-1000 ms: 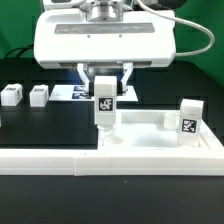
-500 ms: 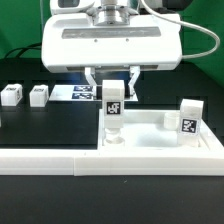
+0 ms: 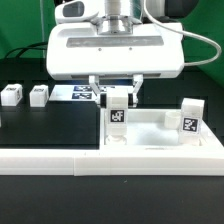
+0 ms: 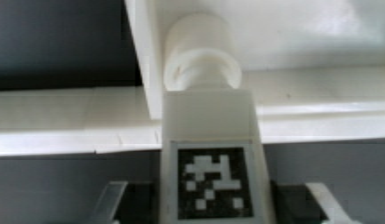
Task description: Assemble square table
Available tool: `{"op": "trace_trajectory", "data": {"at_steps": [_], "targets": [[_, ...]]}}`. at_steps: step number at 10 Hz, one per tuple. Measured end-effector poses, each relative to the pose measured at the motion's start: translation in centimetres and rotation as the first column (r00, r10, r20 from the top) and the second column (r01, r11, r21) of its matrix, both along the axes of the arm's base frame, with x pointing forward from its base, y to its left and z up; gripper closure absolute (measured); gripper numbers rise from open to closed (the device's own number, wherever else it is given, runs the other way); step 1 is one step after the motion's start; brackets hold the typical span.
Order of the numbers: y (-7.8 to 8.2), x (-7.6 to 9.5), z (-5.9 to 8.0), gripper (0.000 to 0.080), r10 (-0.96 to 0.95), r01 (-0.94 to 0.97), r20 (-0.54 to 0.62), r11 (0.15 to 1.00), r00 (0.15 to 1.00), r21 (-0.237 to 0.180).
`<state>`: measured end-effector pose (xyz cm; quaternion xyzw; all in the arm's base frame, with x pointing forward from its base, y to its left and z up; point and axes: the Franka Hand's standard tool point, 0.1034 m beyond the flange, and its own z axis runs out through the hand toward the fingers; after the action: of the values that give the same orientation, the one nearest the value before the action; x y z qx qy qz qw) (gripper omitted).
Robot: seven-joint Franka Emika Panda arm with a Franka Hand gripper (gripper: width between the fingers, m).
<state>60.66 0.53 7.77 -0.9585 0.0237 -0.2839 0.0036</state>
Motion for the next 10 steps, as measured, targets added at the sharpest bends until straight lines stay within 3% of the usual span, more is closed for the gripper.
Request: {"op": "trace_trajectory", "data": {"at_steps": [8,9,10], "targets": [[0.10,0.00,-0.34,0.0508,0.005,-0.005,-0.007,1.000,1.000,0.002],[0.10,-0.01,-0.36,0.0315,0.005,-0.005,-0.008,1.000,1.000,0.002],[0.10,-0.05,-0.41,0.0206,0.005,-0.005,-0.009,1.000,1.000,0.002]]}}
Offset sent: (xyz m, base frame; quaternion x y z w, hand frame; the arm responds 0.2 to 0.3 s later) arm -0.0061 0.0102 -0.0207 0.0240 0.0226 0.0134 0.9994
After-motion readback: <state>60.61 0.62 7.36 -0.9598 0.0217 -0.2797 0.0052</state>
